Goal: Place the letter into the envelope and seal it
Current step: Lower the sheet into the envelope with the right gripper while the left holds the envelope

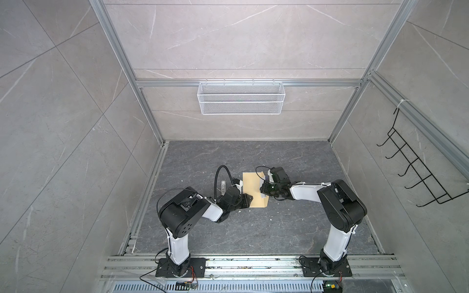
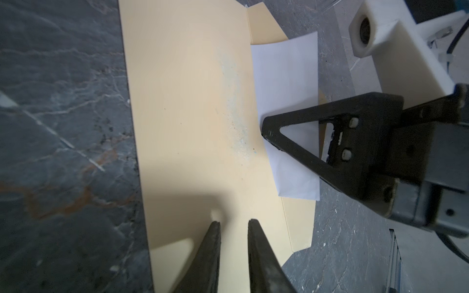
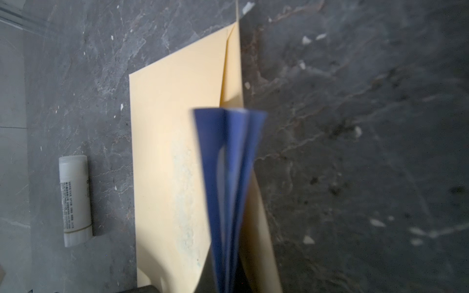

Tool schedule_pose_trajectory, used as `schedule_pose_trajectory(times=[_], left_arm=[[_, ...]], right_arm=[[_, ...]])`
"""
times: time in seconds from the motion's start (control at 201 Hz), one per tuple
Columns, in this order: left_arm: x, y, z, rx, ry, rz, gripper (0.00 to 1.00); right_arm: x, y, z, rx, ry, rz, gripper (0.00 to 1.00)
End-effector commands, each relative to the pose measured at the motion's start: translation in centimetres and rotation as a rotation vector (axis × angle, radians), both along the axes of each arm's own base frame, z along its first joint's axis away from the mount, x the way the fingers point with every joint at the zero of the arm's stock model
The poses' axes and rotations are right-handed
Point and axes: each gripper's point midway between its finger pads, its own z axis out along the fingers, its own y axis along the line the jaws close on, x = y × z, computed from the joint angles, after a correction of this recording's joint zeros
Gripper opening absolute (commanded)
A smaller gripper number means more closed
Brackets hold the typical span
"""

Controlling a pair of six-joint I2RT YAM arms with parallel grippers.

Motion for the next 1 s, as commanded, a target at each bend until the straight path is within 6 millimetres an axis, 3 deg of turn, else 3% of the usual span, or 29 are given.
schedule_pose_trajectory(times=[0.0, 0.075, 0.194, 0.319, 0.438, 0.677, 0.837, 0.991], left_arm=[[-0.6, 0.1, -1.6, 0.036, 0.041, -0.007, 0.25], [-0.6, 0.1, -1.5, 0.035, 0.040, -0.007, 0.25], [-0.4, 0.0, -0.5, 0.025, 0.020, -0.009, 0.26], [-0.1, -0.4, 2.2, 0.005, -0.027, -0.020, 0.30], [0.3, -0.5, 5.1, 0.003, -0.077, -0.031, 0.37], [1.2, 0.9, 9.1, 0.098, -0.176, -0.001, 0.58], [1.9, 1.6, 9.3, 0.157, -0.205, 0.021, 0.67], [2.8, 1.5, 8.4, 0.176, -0.185, 0.022, 0.69]], right_arm=[[-0.9, 1.0, -0.4, -0.004, 0.033, 0.093, 0.00], [-0.8, 1.0, 0.1, -0.022, 0.019, 0.121, 0.01], [-0.6, 0.5, 1.9, -0.074, -0.014, 0.146, 0.24], [-0.6, -0.5, 4.4, -0.155, -0.038, 0.177, 0.50], [-1.0, -1.6, 5.8, -0.232, -0.036, 0.197, 0.64], [-1.8, -2.1, 7.4, -0.220, -0.036, 0.180, 0.71], [-1.9, -1.8, 6.7, -0.180, -0.001, 0.134, 0.71], [-1.7, -2.1, 5.3, -0.195, 0.017, 0.073, 0.66]])
